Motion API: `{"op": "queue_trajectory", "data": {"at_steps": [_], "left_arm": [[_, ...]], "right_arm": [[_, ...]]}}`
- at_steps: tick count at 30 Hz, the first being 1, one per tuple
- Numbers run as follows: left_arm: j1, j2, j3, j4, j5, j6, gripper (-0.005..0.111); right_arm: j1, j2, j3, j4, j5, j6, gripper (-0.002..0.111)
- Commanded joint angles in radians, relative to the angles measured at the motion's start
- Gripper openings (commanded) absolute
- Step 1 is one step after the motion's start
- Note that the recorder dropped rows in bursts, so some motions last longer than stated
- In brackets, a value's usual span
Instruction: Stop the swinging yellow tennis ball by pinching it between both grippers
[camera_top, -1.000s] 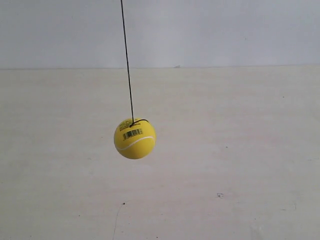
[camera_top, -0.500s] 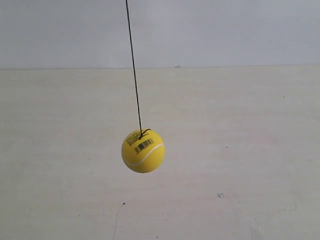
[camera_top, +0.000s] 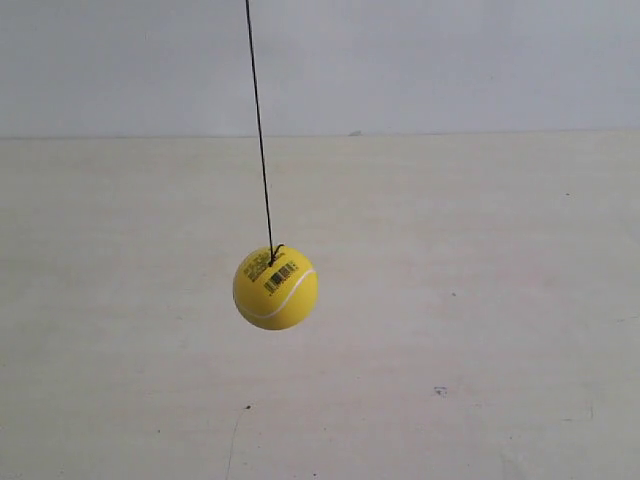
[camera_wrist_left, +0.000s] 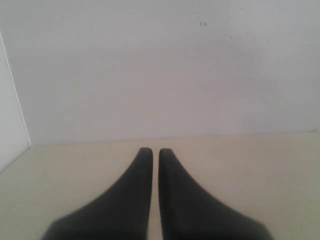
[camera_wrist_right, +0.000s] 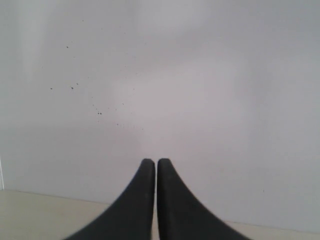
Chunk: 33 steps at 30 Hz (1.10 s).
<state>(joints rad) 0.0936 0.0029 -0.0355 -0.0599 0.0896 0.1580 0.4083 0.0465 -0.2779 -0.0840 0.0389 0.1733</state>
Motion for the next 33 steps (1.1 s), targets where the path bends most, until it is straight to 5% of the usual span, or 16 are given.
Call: {"op": "queue_trajectory", "data": {"at_steps": [1, 7, 33], "left_arm": [[0.025, -0.003, 0.036, 0.026, 0.028, -0.007, 0.005], [0.027, -0.003, 0.036, 0.086, 0.207, -0.007, 0.005], [0.025, -0.003, 0.036, 0.086, 0.196, -0.049, 0.005]], "right_arm": [[0.0, -0.004, 0.001, 0.003, 0.0, 0.002, 0.0], [0.0, -0.004, 0.001, 0.003, 0.0, 0.002, 0.0], [0.0, -0.004, 0.001, 0.003, 0.0, 0.002, 0.0]]}}
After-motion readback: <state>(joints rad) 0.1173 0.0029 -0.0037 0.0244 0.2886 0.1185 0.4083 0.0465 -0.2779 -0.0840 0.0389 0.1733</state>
